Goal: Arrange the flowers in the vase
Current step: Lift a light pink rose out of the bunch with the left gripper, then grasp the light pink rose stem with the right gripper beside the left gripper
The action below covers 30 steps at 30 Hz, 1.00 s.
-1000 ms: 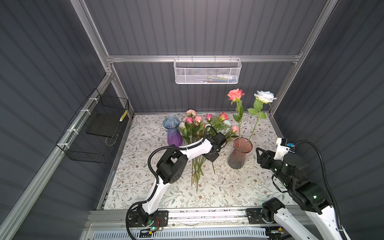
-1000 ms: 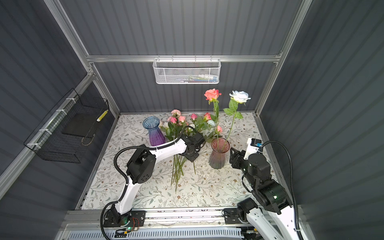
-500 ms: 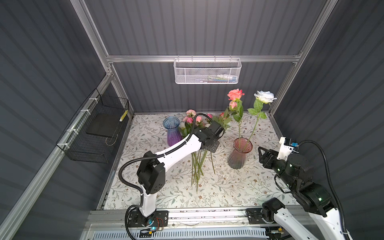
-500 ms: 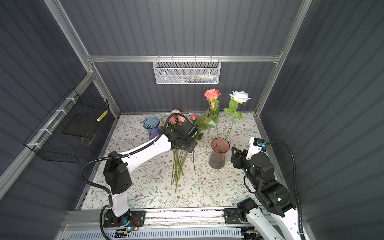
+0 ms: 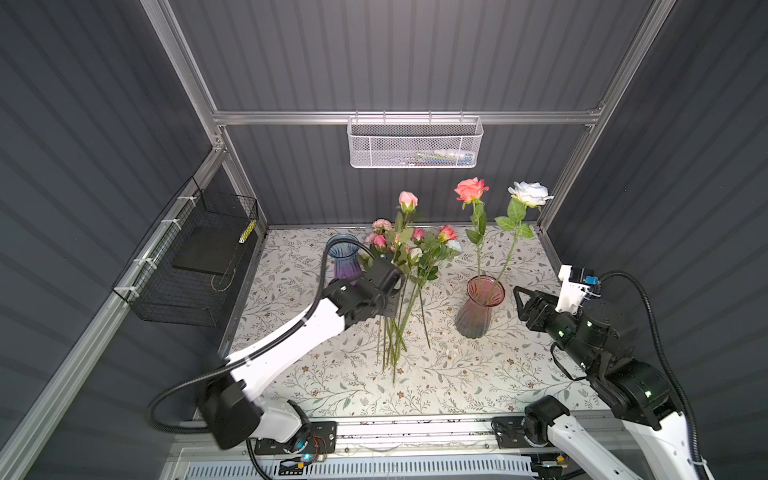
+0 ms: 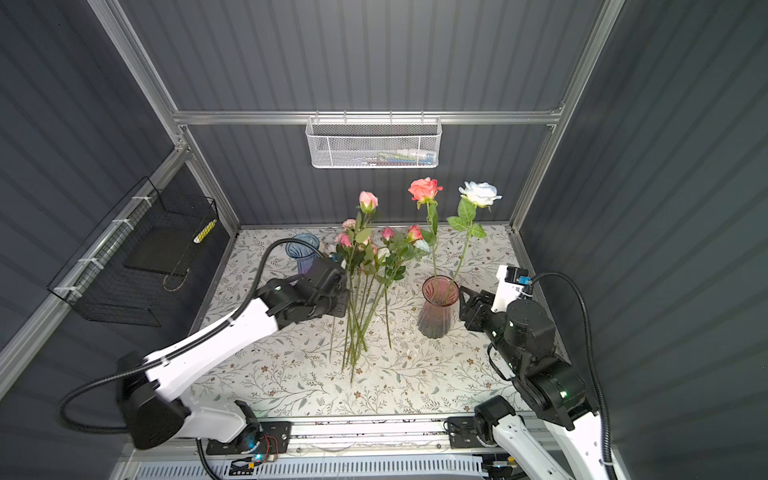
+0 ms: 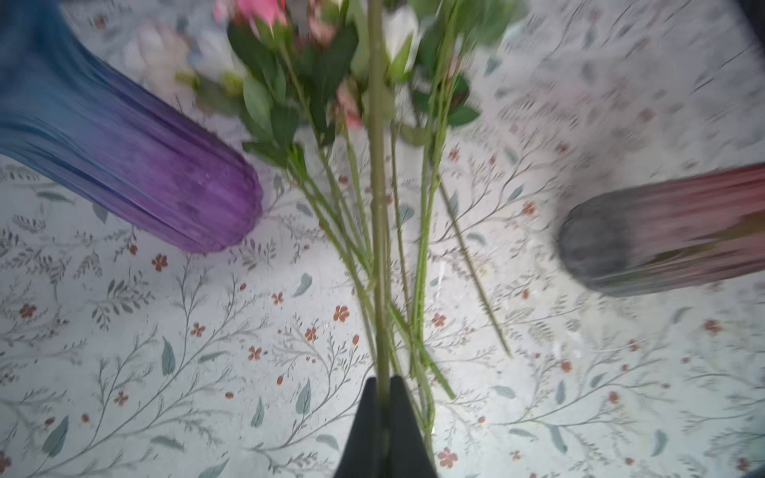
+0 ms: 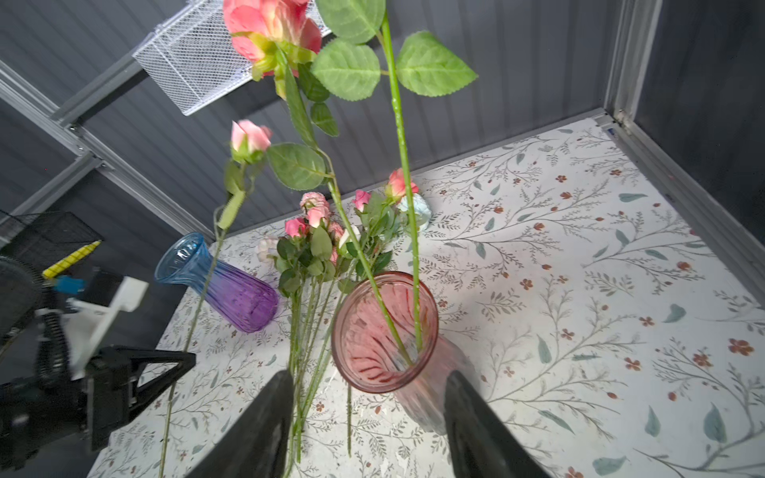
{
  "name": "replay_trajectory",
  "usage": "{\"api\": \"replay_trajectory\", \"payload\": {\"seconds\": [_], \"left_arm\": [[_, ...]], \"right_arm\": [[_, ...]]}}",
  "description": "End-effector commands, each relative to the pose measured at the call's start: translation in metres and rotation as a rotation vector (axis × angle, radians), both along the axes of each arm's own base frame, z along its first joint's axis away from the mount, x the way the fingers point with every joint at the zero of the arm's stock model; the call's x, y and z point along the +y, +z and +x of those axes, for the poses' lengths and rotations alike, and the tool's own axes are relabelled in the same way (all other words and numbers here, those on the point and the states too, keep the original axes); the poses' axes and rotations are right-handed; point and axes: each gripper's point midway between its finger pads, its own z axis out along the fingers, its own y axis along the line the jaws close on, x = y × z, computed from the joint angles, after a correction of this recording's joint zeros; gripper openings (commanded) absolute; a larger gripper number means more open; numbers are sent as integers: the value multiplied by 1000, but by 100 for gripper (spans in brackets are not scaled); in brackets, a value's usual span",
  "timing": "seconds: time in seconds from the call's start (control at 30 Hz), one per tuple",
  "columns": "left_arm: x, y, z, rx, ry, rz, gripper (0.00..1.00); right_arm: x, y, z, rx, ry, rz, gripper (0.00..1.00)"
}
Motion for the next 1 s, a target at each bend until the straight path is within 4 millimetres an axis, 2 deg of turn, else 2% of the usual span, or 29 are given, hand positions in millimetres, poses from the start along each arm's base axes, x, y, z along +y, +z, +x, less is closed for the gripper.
{"api": "replay_trajectory", "payload": {"seconds": [0.0,0.07,0.17,0.27,0.37,0.5,0.73,0.77,0.97], "left_arm": [[-12,66,-14,-224,-118,-270,0],[-17,88,-29,-335,-211,-393,0],[-27,102,-39,-409,-293,-470,0],[-59,112,-50,-404,-397,-484,0],[-98,119,-70,-424,-491,-456,0],[-123,125,-81,-416,-558,-494,0],[-133,128,-98,-405,-609,-534,0],[-135,126,-100,-396,-614,-535,0],[-139,118,-102,-376,-614,-539,0]], "right_arm": [[22,29,-1,-60,107,89,60],[35,39,1,-77,171,122,61],[62,56,1,-94,300,169,62],[86,74,-5,-121,404,192,63],[105,88,-12,-156,461,174,65],[126,90,-10,-138,508,149,65],[133,82,-1,-113,497,138,62],[135,88,0,-136,500,147,61],[144,86,10,-128,506,137,43]]}}
